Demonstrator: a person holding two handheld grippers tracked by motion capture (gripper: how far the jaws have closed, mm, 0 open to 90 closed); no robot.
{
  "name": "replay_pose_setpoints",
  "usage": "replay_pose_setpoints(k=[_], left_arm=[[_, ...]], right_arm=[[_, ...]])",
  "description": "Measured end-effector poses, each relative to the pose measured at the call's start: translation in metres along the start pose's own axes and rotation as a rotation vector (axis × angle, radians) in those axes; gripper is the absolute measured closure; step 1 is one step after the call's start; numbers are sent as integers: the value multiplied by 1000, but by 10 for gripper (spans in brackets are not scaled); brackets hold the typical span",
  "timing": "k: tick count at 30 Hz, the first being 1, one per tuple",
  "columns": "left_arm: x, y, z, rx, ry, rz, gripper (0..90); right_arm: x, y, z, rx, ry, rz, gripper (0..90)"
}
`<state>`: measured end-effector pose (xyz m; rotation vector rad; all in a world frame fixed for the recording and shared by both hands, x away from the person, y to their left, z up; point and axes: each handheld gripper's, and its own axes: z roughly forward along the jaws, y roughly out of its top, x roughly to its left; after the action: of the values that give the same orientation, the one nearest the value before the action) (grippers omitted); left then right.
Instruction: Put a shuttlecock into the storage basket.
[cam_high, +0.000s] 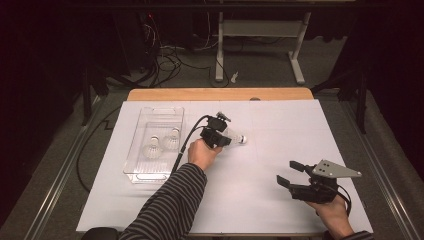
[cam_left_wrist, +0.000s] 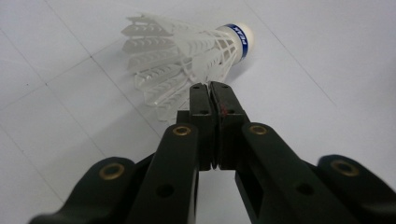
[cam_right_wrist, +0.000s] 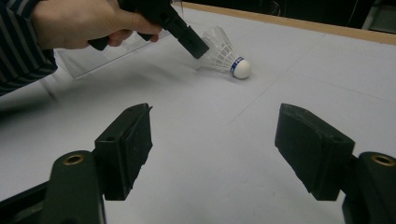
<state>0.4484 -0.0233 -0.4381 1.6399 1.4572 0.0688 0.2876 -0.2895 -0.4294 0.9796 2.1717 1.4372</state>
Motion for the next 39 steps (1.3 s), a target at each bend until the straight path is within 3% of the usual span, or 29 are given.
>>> replay_pose_setpoints(k=[19, 39], left_arm=[[-5, 2, -11, -22, -31, 16, 900], [-19, -1, -31, -35, -78, 66, 900]], right_arm=[[0, 0, 0, 0, 0, 0, 280], [0, 0, 0, 0, -1, 1, 280]])
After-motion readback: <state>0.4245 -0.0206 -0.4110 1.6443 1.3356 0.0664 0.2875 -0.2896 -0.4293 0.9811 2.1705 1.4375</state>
